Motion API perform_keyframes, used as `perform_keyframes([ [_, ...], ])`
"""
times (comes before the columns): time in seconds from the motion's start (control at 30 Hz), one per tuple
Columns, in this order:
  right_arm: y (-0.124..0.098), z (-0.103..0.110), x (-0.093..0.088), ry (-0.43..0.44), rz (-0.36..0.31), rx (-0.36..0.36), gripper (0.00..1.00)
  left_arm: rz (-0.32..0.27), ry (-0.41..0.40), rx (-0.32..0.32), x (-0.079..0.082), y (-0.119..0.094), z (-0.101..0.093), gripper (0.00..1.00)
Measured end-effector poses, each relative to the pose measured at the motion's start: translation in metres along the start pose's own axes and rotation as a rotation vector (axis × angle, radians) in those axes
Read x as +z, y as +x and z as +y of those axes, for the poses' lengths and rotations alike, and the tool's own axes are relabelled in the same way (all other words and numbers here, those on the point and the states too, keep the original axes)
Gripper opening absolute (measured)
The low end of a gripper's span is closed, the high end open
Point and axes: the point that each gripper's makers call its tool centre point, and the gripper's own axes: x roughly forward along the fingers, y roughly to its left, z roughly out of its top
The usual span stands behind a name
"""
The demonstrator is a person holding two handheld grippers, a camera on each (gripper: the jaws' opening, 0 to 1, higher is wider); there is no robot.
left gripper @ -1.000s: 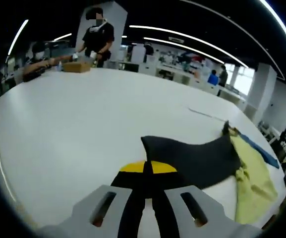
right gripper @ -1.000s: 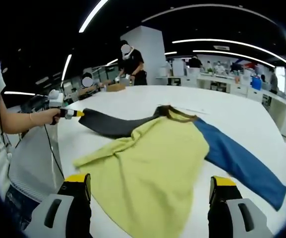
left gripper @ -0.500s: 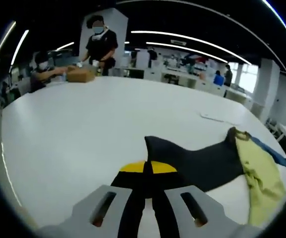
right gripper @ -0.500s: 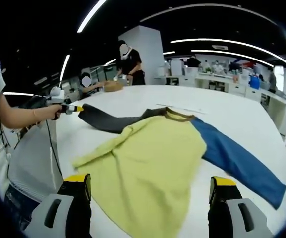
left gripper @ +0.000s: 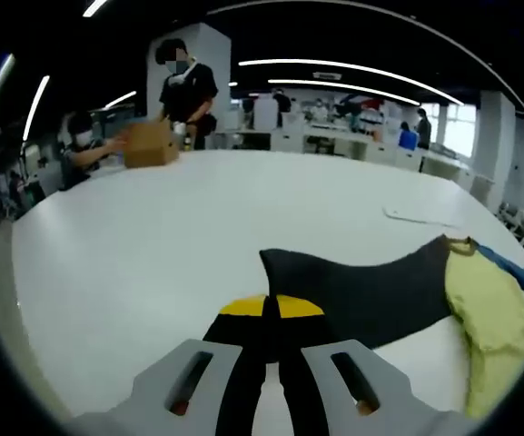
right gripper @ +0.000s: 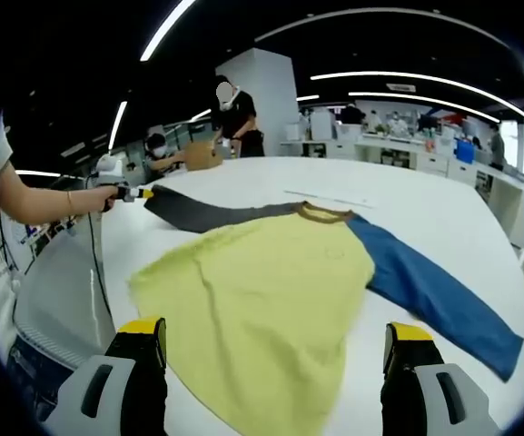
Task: Fold the garment on the visible template until the final outline fits inside the template.
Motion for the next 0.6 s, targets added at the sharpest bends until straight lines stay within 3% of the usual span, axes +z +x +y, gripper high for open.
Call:
perform_keyframes([
  [0.43, -0.005, -0.005, -0.001, 0.008, 0.011, -0.020, 0.99, 0.005, 0.019, 0.014, 0.008, 0.018, 0.012, 0.00],
  [0.6, -0.006, -0.008, -0.002, 0.021, 0.011, -0.029, 0.99, 0.026, 0.072, 0.007, 0.007, 0.020, 0.007, 0.00],
])
